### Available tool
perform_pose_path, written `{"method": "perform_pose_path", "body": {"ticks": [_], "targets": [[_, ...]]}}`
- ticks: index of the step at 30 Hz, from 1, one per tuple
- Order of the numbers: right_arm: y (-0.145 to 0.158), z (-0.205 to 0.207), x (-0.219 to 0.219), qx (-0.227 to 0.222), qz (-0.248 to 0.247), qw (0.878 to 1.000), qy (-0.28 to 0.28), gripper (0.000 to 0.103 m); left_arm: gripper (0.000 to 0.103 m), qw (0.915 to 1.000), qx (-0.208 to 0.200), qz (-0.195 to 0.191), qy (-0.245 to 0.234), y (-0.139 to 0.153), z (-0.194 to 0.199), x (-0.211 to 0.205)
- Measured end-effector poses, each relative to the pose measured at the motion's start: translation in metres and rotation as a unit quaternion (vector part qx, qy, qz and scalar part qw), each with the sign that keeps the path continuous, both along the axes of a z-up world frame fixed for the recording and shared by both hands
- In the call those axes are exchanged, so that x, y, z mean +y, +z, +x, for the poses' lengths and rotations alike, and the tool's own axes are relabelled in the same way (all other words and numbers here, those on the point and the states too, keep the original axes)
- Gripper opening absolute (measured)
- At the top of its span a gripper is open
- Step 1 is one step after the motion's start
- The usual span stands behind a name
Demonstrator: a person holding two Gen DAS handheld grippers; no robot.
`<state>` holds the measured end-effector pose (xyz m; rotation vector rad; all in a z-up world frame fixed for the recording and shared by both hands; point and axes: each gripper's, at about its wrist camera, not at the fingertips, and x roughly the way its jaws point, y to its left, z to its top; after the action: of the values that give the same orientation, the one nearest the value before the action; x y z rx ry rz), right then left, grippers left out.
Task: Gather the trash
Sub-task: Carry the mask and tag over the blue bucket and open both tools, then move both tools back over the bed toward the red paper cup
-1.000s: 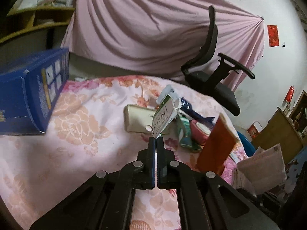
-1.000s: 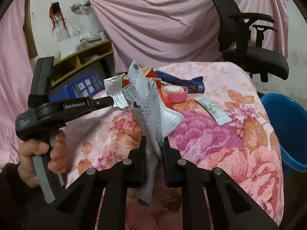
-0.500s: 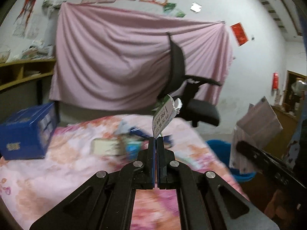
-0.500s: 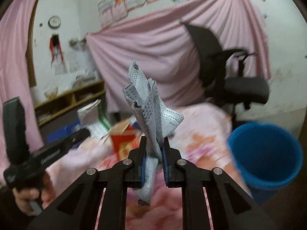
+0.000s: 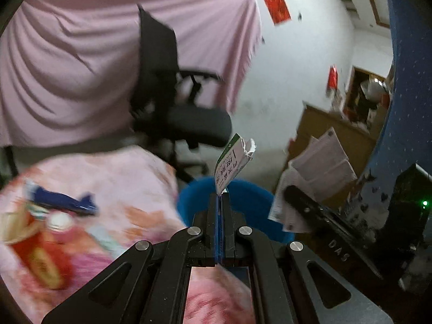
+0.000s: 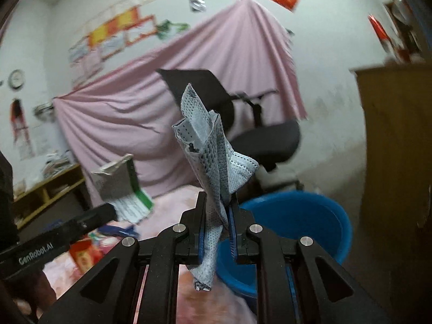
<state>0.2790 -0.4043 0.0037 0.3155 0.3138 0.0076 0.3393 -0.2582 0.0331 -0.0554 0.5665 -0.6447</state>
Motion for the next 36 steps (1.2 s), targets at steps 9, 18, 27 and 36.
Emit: {"method": "perform_pose_path", "body": {"ticks": [9, 18, 27, 36], "targets": [[-0.033, 0.035, -0.021, 0.083, 0.032, 0.996, -0.017, 0.013, 0.000, 0.9916, 0.128, 0.015, -0.010, -0.038, 0.057, -0.047], [-0.051, 0.041, -0.030, 0.138, 0.069, 0.988, -0.024, 0.029, 0.001, 0.9853, 0.166, 0.041, 0.009, -0.051, 0.068, -0.044], [-0.047, 0.041, -0.032, 0.135, 0.072, 0.988, -0.025, 0.053, 0.018, 0.9907, 0.132, 0.020, 0.025, -0.033, 0.049, -0.024], [-0.032, 0.033, -0.028, 0.093, 0.061, 0.993, -0.032, 0.079, 0.032, 0.9953, 0.064, -0.016, 0.071, -0.004, 0.022, 0.018]]}}
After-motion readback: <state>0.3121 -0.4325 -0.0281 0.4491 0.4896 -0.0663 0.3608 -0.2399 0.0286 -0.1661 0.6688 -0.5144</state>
